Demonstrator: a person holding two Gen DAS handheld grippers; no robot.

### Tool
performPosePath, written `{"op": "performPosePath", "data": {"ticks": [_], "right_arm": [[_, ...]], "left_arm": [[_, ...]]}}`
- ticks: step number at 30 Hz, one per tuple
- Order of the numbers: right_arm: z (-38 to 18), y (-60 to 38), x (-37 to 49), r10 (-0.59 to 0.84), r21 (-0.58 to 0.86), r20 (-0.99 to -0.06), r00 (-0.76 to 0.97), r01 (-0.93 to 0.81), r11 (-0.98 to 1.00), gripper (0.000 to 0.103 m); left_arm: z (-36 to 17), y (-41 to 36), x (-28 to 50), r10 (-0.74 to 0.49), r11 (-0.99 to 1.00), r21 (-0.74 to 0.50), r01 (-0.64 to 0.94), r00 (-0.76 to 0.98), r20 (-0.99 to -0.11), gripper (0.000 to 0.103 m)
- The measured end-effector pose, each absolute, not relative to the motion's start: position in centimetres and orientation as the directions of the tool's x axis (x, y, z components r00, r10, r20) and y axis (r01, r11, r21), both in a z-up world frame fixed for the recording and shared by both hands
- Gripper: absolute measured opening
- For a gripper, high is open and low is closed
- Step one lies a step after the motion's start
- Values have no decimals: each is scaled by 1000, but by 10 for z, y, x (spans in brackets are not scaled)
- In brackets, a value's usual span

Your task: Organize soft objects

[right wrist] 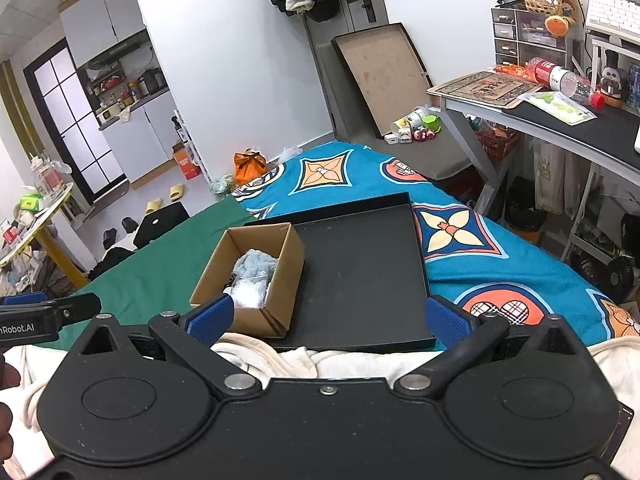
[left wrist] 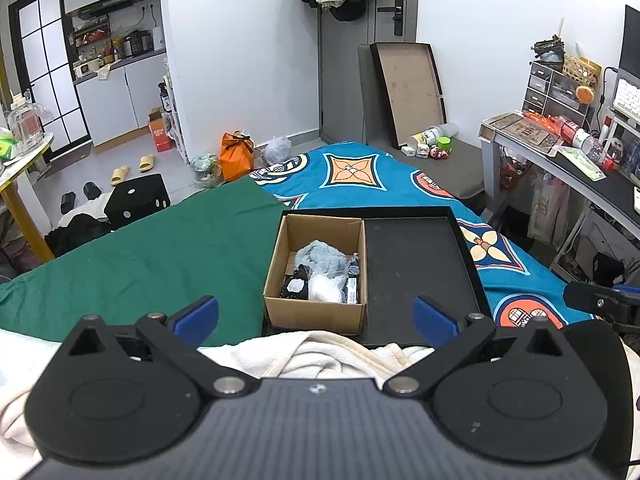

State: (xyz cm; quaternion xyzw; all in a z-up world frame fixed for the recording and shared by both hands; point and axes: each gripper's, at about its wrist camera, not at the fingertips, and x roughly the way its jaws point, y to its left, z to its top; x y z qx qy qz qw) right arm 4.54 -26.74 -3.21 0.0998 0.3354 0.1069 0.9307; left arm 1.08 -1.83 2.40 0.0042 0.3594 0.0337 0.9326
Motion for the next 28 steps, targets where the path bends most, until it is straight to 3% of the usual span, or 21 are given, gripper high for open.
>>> {"op": "performPosePath", "data": {"ticks": [28], "right_arm": [[-35, -263, 42, 294, 251, -609, 737, -173, 952, 103]], "left_arm": [[19, -26, 5, 60, 998, 29, -54, 745, -664, 103]]}}
